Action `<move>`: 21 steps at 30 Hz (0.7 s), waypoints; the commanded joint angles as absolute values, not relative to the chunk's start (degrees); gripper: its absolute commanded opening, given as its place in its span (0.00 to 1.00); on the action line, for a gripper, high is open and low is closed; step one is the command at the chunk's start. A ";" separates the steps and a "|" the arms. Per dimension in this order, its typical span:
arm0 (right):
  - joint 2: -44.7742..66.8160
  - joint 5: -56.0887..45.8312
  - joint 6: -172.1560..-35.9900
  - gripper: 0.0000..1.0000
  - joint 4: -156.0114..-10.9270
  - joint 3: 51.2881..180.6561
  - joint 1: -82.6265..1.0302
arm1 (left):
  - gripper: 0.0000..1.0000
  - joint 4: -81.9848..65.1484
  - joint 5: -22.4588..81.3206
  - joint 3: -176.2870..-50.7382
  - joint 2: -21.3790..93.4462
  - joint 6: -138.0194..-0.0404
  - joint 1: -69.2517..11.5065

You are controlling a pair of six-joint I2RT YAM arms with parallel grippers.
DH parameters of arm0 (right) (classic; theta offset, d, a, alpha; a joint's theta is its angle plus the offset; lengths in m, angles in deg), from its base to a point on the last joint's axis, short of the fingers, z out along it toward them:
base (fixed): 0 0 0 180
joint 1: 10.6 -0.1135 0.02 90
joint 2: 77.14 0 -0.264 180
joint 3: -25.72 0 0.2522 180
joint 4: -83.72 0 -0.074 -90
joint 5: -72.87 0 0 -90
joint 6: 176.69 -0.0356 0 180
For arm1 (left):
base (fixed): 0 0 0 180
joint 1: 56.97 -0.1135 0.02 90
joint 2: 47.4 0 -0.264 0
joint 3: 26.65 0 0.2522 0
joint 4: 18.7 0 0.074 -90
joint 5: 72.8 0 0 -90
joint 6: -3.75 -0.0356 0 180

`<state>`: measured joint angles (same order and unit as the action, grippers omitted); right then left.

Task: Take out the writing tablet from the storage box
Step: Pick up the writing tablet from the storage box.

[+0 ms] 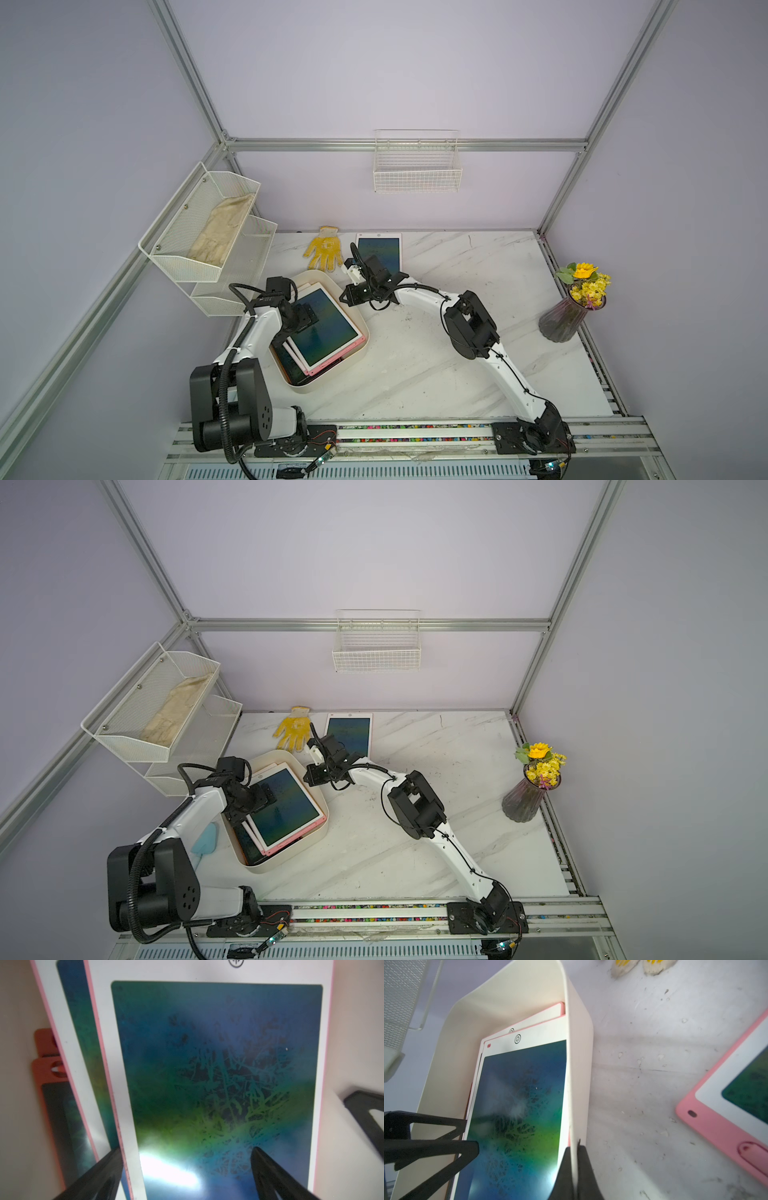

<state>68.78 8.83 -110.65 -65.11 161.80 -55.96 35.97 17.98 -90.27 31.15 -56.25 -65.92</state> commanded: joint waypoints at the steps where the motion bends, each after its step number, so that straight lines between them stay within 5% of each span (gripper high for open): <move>1: 68.94 11.06 -110.33 0.00 -63.60 161.83 -55.33 | 0.94 32.72 20.81 -87.50 29.53 -55.45 -65.98; 21: 69.94 13.46 -111.87 0.00 -64.32 161.91 -55.44 | 0.83 22.06 33.01 -82.42 20.91 -57.17 -66.02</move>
<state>68.78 9.92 -111.49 -64.61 161.80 -54.47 28.06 25.19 -84.57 22.12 -56.01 -66.58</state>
